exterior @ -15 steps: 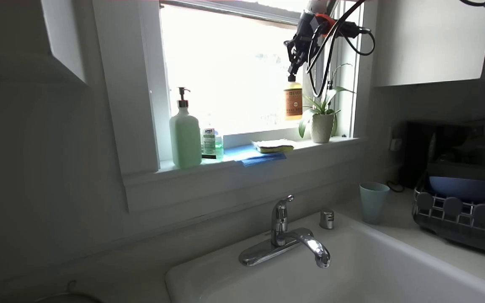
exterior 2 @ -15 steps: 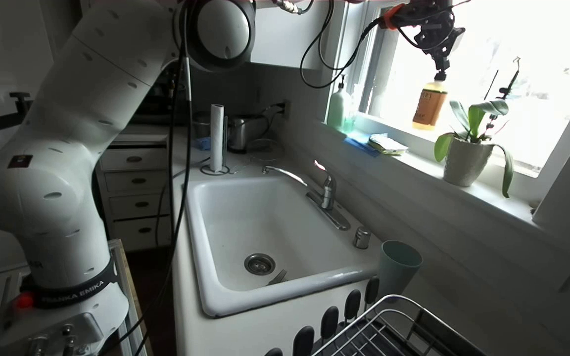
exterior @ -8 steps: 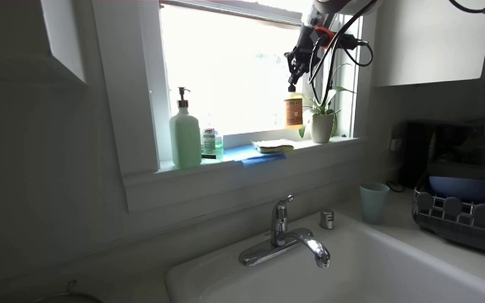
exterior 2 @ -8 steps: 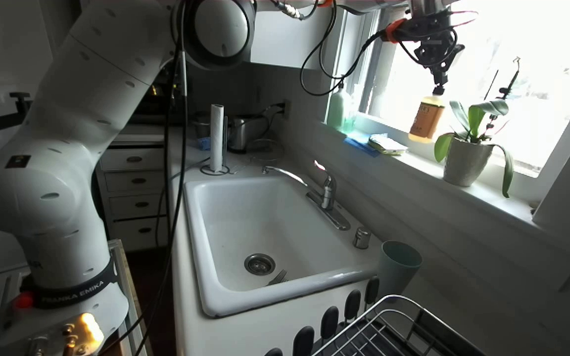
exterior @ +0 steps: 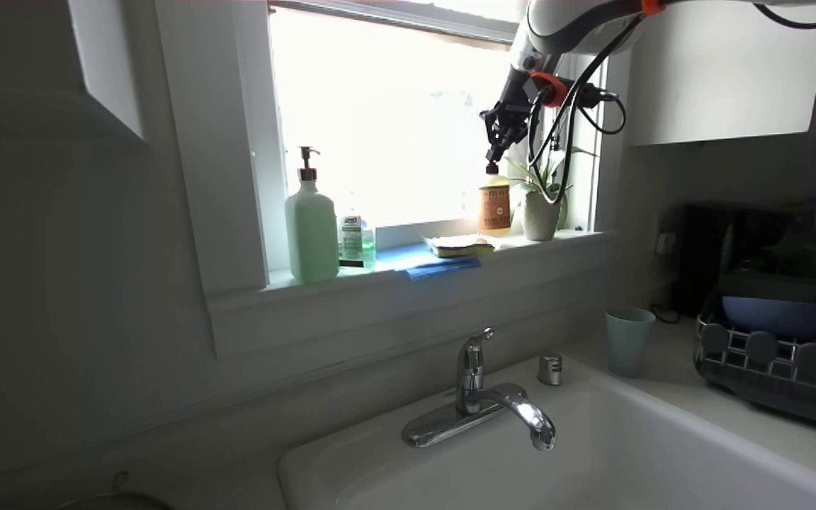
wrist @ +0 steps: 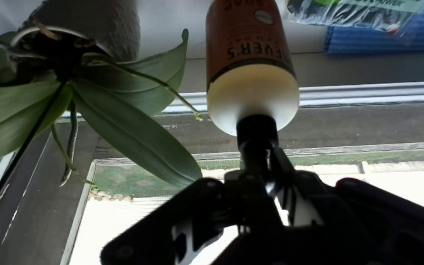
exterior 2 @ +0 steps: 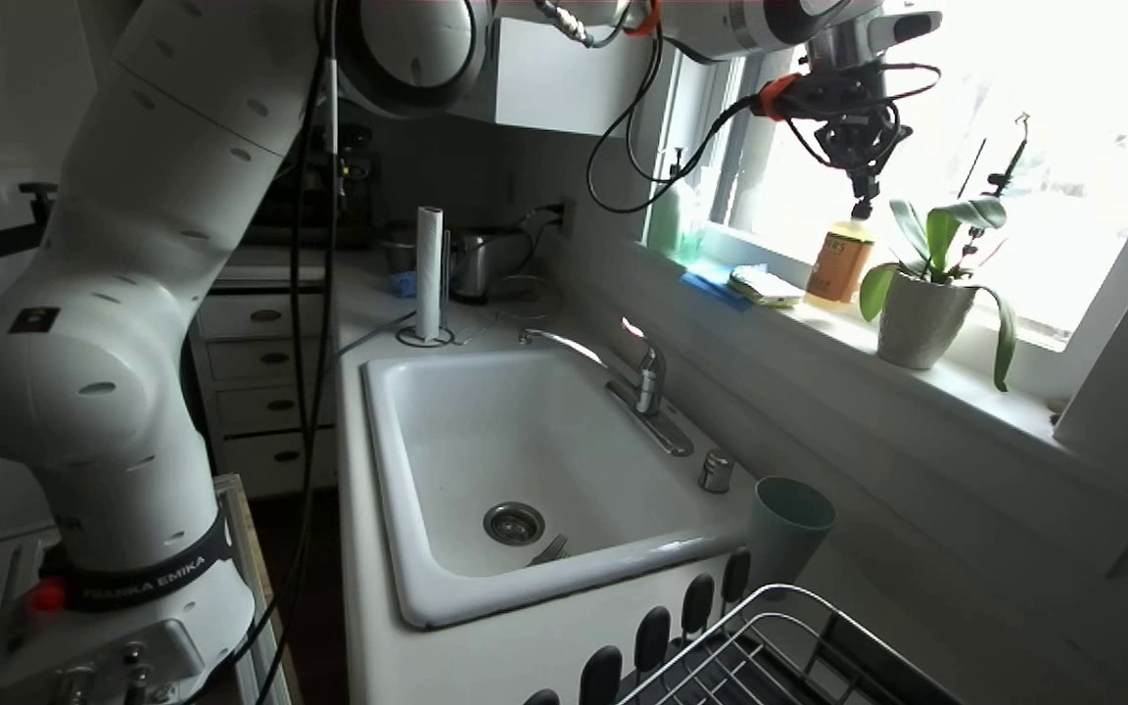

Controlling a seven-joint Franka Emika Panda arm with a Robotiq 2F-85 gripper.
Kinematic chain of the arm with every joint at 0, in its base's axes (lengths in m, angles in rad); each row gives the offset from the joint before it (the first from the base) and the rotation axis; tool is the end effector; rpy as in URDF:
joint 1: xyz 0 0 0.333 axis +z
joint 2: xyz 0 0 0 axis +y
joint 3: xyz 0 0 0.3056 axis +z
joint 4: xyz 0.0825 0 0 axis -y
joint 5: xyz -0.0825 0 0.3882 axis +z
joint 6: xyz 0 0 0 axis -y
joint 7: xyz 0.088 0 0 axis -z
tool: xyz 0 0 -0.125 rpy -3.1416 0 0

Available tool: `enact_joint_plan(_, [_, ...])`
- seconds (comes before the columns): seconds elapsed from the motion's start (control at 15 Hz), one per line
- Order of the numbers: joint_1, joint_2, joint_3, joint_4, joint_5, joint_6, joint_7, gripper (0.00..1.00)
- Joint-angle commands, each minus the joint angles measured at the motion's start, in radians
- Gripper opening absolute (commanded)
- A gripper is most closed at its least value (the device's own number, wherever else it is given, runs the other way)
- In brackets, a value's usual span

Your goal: Place the bottle on the right in-between the two bottles on the left then move the orange pump bottle to the far right.

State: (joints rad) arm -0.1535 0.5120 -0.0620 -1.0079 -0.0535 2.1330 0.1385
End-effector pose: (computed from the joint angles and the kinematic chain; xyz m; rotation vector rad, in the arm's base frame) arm 0.7338 -0.1492 0.6102 2.8618 -0.4652 0.9142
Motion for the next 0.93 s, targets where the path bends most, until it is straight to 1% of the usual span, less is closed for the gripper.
enact_joint_plan(0.0, [-0.01,-0.091,0.011,-0.167,0.019,0.124,-0.021,0.04])
enact_joint_plan(0.2, [-0.011,-0.116,0.013,-0.237,0.02,0.188,-0.026,0.04])
enact_joint_plan(0.27, [-0.01,-0.116,0.012,-0.241,0.017,0.194,-0.027,0.4])
enact_joint_plan(0.33, [-0.009,-0.125,0.012,-0.257,0.018,0.202,-0.026,0.4])
enact_joint_plan(0.47, [-0.008,-0.142,0.016,-0.274,0.024,0.217,-0.025,0.53])
enact_joint_plan(0.6, [-0.003,-0.165,0.017,-0.282,0.018,0.213,-0.024,0.67])
enact_joint_plan(0.8, [0.007,-0.205,0.023,-0.278,0.009,0.175,-0.014,0.87])
enact_joint_plan(0.87, [0.01,-0.22,0.025,-0.279,0.01,0.162,-0.007,0.95])
